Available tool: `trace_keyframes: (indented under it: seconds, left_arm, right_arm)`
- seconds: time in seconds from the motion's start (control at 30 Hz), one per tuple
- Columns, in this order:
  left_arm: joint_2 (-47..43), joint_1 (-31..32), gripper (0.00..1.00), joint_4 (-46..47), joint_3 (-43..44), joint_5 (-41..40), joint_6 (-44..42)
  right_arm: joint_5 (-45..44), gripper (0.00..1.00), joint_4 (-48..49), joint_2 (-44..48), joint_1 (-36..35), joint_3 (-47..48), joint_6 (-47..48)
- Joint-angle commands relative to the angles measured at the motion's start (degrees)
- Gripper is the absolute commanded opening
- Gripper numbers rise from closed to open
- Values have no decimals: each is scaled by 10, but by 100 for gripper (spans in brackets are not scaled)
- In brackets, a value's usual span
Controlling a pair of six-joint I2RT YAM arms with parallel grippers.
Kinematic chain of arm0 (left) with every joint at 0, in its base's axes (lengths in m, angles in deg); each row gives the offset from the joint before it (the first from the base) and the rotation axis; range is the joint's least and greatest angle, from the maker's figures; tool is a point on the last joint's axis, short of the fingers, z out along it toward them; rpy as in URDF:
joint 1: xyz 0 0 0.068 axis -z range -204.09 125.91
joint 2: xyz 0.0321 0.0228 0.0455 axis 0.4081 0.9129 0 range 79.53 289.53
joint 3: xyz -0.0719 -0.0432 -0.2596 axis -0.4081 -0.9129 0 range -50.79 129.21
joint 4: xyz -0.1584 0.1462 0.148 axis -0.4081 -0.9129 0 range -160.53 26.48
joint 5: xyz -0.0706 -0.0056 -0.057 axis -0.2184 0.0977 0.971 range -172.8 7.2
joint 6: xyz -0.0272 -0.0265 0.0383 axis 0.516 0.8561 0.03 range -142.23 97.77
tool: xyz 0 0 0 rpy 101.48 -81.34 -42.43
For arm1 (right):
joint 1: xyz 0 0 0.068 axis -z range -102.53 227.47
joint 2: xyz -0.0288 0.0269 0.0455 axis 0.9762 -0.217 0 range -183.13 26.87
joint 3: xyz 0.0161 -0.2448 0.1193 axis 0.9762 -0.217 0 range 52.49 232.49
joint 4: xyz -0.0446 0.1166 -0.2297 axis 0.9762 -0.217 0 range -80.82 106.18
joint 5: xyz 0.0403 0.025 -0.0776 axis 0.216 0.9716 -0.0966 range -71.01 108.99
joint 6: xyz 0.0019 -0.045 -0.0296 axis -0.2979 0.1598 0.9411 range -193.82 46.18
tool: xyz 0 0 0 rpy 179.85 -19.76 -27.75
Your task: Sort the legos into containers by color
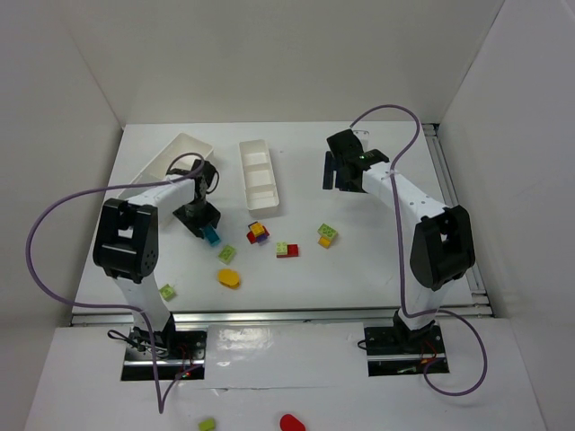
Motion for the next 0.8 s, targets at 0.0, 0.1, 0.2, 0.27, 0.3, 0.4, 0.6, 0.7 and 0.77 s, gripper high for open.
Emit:
trace_keyframes:
  seconds: [0.0, 0.1, 0.2, 0.27, 0.3, 0.4, 0.6, 0.7, 0.77]
  left_arm:
    - [10, 2, 56, -15, 25, -26, -25]
    - [10, 2, 33, -15, 38, -20, -50]
    - [10, 7, 35, -15, 43, -20, -71]
    - [5, 14, 40, -15, 50, -20, -96]
    - [-1, 15, 37, -9, 50, -20, -104]
    - [-23, 21, 24, -9, 70, -20, -129]
    - [-18, -23, 22, -86, 219, -69, -205]
    - [-6, -67, 22, -136, 283, -91, -230]
    - [-13, -100, 22, -137, 284, -91, -237]
  right_arm:
    - [-11, 100, -9, 26, 3, 19, 0]
    - [-5, 100, -9, 21, 3, 19, 0]
    - [-5, 100, -9, 21, -2, 24, 0]
    - [-5, 100, -9, 16, -2, 24, 0]
    - [0, 100, -9, 16, -2, 24, 0]
    - [0, 100, -4, 10, -2, 24, 0]
    - [-5, 100, -4, 10, -2, 30, 0]
    - [-5, 100, -4, 10, -2, 30, 0]
    - [-5, 100, -4, 15, -2, 24, 0]
